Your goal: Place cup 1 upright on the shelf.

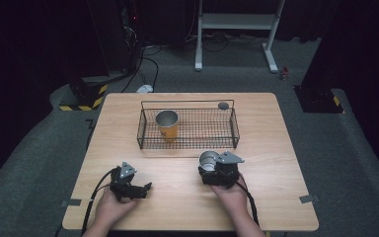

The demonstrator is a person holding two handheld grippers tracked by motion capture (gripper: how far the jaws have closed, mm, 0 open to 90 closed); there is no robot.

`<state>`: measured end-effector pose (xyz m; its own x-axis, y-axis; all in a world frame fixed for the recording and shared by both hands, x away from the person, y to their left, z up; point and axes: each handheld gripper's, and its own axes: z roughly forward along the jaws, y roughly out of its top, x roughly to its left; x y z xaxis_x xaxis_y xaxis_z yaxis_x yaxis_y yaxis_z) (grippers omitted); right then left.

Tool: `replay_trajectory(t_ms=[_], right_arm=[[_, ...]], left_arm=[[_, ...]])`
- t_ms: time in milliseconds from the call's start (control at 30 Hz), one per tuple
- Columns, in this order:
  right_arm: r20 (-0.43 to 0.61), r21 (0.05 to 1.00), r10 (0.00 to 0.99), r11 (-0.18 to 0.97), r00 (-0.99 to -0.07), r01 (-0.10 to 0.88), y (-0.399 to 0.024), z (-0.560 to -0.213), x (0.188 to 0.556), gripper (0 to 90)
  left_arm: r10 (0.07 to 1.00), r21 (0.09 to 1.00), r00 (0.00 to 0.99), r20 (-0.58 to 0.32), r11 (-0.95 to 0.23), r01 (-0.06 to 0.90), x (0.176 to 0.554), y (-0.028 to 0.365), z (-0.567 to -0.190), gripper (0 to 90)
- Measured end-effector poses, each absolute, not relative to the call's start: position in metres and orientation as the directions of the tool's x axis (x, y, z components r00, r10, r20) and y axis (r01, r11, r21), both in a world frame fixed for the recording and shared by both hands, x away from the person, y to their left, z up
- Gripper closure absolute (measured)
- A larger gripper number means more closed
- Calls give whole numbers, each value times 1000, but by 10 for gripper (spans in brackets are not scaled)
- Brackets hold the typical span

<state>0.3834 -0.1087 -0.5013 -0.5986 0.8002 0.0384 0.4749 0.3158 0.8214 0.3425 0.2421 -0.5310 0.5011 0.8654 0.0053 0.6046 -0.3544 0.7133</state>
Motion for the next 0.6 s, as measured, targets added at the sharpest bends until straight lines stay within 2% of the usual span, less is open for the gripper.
replay_trajectory(t_ms=[267, 600], right_arm=[[9, 832, 794, 331, -608, 445, -108, -501, 382, 178], [2, 834, 798, 331, -602, 442, -110, -500, 379, 184]], left_arm=[[865, 713, 501, 5, -355, 605, 343, 242, -531, 0], [865, 713, 501, 5, -355, 605, 342, 242, -531, 0]])
